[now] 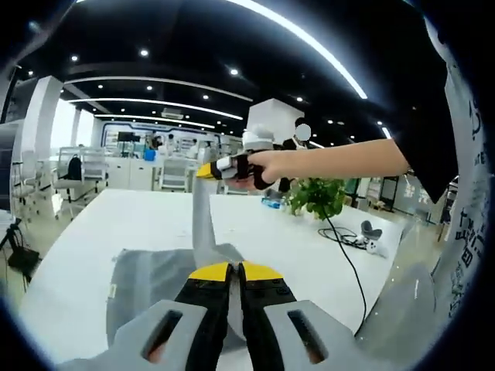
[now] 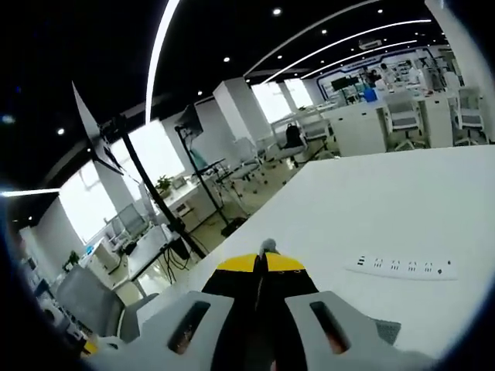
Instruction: Fold the towel on the table until its edges align and the towel forms a compact rectangular stack.
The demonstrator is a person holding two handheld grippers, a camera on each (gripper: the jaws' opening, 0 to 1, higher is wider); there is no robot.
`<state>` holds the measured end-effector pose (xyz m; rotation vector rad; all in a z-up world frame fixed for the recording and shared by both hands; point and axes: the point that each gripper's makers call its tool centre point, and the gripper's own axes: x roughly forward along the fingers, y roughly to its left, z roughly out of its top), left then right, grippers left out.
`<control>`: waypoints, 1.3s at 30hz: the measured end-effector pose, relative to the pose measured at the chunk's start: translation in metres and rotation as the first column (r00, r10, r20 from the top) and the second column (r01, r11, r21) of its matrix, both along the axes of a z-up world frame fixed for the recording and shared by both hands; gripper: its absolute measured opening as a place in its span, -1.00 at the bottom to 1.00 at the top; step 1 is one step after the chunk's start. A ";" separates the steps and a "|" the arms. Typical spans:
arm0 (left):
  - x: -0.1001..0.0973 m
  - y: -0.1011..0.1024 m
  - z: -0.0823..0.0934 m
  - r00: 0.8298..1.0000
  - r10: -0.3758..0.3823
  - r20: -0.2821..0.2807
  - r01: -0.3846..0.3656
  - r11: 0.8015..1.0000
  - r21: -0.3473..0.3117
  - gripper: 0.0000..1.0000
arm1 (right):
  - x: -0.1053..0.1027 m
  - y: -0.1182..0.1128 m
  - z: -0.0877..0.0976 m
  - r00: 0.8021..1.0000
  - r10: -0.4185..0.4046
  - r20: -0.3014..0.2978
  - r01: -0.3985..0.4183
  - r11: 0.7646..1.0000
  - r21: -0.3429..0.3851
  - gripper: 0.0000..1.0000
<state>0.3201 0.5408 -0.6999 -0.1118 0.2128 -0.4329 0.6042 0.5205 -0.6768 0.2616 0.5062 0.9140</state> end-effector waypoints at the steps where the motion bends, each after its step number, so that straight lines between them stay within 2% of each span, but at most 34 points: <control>1: 0.000 0.003 -0.003 1.000 0.008 -0.005 -0.008 1.000 -0.003 -0.92 | 0.000 0.001 -0.001 1.000 0.001 -0.001 -0.001 1.000 -0.001 -1.00; 8: -0.002 0.027 -0.023 0.993 0.112 -0.036 -0.112 0.994 -0.018 -0.92 | -0.001 0.025 -0.017 1.000 0.023 -0.018 -0.023 1.000 -0.008 -1.00; 18: -0.001 0.058 -0.061 0.966 0.236 -0.108 -0.239 0.971 -0.012 -0.92 | -0.001 0.061 -0.055 0.998 0.033 -0.049 -0.035 0.999 -0.039 -1.00; 22: -0.001 0.072 -0.073 0.943 0.310 -0.121 -0.313 0.950 -0.001 -0.92 | 0.001 0.075 -0.067 0.998 0.038 -0.059 -0.041 0.998 -0.039 -1.00; 24: -0.001 0.076 -0.077 0.937 0.327 -0.123 -0.330 0.944 -0.005 -0.92 | 0.003 0.083 -0.072 0.997 0.040 -0.061 -0.042 0.998 -0.041 -1.00; 29: 0.000 0.090 -0.091 0.910 0.399 -0.112 -0.397 0.917 0.041 -0.92 | 0.005 0.100 -0.086 0.997 0.050 -0.063 -0.054 0.997 -0.049 -1.00; 34: -0.002 0.110 -0.107 0.860 0.497 -0.115 -0.494 0.868 0.054 -0.92 | 0.009 0.120 -0.110 0.995 0.063 -0.079 -0.069 0.995 -0.067 -1.00; 38: 0.000 0.122 -0.123 0.843 0.524 -0.118 -0.521 0.851 0.059 -0.92 | 0.012 0.134 -0.126 0.993 0.065 -0.096 -0.072 0.995 -0.070 -1.00; 39: 0.000 0.125 -0.126 0.832 0.540 -0.126 -0.536 0.842 0.065 -0.92 | 0.012 0.137 -0.129 0.993 0.068 -0.096 -0.075 0.994 -0.073 -1.00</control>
